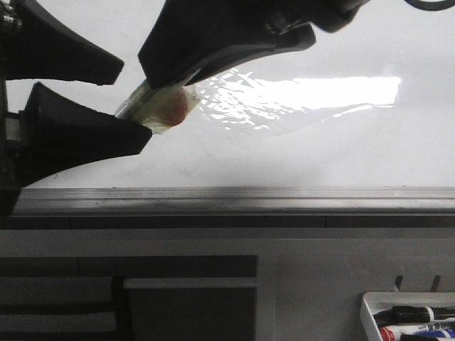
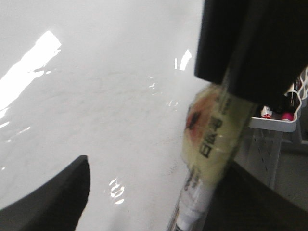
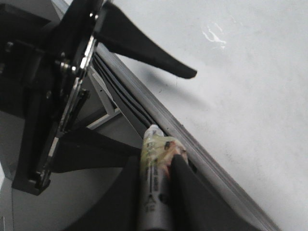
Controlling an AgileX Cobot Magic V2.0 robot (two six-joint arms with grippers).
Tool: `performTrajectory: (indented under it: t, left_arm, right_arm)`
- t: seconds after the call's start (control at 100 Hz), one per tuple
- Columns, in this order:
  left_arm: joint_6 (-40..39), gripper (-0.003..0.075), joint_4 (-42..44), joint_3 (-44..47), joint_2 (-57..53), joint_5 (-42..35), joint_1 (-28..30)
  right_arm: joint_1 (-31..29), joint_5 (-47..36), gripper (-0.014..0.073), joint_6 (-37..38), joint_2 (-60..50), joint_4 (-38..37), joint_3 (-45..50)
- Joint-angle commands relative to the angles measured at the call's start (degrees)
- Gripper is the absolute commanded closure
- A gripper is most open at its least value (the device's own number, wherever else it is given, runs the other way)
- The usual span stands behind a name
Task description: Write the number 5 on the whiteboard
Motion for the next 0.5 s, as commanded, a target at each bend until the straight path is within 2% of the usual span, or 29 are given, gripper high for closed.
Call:
performTrajectory:
  t: [0.0,0.14,0.29,0.49]
  left_arm:
    - [-2.4,0.0171,-4.7,-1.7,-2.6,-0.5,0.0]
    - [-6.0,0.0194,-4.7,-1.0,-7.8,4.3,0.0]
    - [-6.0,0.0195,-5.2,2.3,-14.0,4.4,0.0]
    - [-6.0,0.0195,-10.7,5.2,-18.0,4.2,0.0]
  right_arm:
    - [-0.6,-2.1,0.0648,0.1,-1.0,0.8,-2.0]
    - [-3.6,1.2,0.0648,0.1,-0.9,2.1,-4.7]
    - [-6.3,3.2,0.0648,-0.1,-0.8,2.1,-9.7]
    - [-9.9,7.4,0.0648,-0.5,3.1,1.9,-17.4]
